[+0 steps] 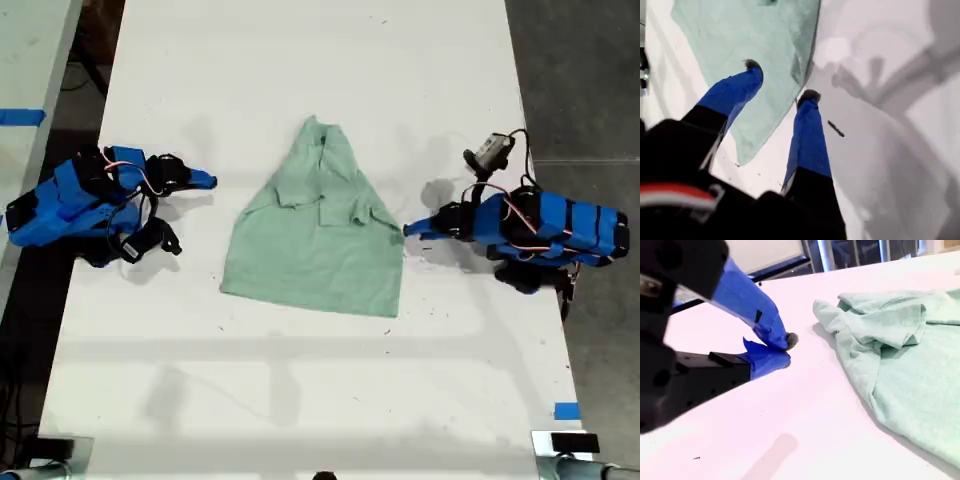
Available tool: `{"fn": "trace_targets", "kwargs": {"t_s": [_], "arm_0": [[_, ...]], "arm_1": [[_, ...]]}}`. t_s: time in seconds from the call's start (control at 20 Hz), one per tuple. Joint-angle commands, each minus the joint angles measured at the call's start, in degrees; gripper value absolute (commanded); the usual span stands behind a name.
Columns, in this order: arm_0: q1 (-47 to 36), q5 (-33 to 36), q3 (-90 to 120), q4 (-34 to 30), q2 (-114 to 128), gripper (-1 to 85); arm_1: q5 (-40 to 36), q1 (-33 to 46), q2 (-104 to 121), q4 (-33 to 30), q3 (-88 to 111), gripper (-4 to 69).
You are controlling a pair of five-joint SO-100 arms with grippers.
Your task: Fold t shirt
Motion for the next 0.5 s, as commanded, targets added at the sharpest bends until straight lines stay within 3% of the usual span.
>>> {"fn": "trace_targets", "kwargs": {"t_s": [0.0, 0.1, 0.25, 0.3, 0.45], "arm_0": [[-0.7, -1.0, -0.4, 0.1, 0.3, -0.2], [-0.7, -0.9, -0.4, 0.1, 0.3, -0.2], [-0.8, -0.9, -0.4, 0.0, 0.3, -0.2], [-0.8, -1.0, -0.4, 0.1, 0.3, -0.2], [-1.0, -1.0, -0.4, 0.1, 0.3, -0.2]], "arm_1": [[3.5, -5.3, 0.3, -4.6, 1.1, 17.1], [4.6, -7.8, -0.9, -5.1, 0.3, 16.8], [-4.0, 1.1, -17.9, 7.8, -19.0, 16.1], [-6.6, 2.4, -25.9, 9.3, -26.2, 16.1], [-0.8, -5.9, -50.9, 4.7, -34.9, 16.0]]}}
